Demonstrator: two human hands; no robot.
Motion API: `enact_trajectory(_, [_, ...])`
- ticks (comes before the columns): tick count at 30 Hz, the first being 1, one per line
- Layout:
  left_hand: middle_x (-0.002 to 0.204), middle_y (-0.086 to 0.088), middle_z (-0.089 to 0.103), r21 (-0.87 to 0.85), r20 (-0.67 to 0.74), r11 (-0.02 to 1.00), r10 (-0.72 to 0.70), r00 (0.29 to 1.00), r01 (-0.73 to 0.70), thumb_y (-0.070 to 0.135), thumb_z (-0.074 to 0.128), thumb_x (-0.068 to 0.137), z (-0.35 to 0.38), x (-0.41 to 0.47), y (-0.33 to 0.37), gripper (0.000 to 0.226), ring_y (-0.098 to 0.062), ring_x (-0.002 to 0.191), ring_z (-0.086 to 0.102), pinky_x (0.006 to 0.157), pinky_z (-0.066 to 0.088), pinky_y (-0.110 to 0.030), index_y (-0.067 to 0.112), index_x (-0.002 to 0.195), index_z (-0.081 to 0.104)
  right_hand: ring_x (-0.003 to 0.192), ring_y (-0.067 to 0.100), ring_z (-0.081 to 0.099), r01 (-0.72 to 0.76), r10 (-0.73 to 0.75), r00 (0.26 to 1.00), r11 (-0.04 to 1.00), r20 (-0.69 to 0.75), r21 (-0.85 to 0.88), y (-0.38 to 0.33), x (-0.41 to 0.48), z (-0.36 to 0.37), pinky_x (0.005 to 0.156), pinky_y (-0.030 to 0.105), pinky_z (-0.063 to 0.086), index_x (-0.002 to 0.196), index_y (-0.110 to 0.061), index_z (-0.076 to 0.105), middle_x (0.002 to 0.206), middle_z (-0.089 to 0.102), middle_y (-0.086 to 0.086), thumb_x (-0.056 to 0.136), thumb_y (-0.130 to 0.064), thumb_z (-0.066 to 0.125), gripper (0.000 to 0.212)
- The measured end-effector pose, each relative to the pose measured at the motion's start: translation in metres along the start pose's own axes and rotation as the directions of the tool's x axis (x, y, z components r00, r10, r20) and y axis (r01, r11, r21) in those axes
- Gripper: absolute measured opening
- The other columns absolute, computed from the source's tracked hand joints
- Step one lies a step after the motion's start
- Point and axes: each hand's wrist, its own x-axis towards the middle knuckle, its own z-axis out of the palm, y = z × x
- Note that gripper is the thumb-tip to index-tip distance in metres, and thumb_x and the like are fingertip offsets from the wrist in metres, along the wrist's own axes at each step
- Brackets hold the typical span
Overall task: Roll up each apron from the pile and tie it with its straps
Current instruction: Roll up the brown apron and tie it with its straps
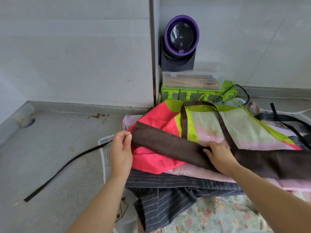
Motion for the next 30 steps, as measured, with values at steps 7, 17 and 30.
enact_trajectory(7, [0.107,0.006,0.06,0.12,0.108,0.987,-0.12,0.987,0.107,0.011,0.039,0.102,-0.017,0.014,-0.023,0.021,-0.01,0.101,0.055,0.086,0.04,-0.021,0.017,0.111,0.056,0.1,0.029,0.057,0.024,-0.019,0.999,0.993,-0.047,0.111,-0.009,0.002,0.003,0.079,0.035,0.037,0.103,-0.011,0.059,0.103,0.065,0.008,0.096,-0.029,0.05,0.021])
enact_trajectory(17, [0.083,-0.004,0.068,-0.008,0.176,0.861,-0.499,0.849,0.508,0.03,0.035,0.103,-0.027,0.003,-0.015,0.029,-0.01,0.051,0.065,0.056,0.044,-0.028,0.01,0.112,0.053,0.098,0.03,0.056,0.047,-0.042,0.997,0.995,-0.06,0.089,-0.01,0.0,0.01,0.076,0.037,0.039,0.101,-0.013,0.058,0.1,0.064,0.007,0.095,-0.029,0.051,0.019])
enact_trajectory(30, [0.105,-0.011,0.066,-0.435,0.364,0.692,-0.449,0.816,0.575,0.012,0.049,0.098,-0.021,0.014,0.003,0.016,-0.017,0.094,0.066,0.091,0.048,-0.034,0.003,0.109,0.056,0.096,0.031,0.056,0.064,-0.058,0.996,0.992,-0.061,0.113,-0.009,-0.003,0.007,0.075,0.037,0.041,0.099,-0.011,0.058,0.098,0.064,0.009,0.095,-0.027,0.053,0.017])
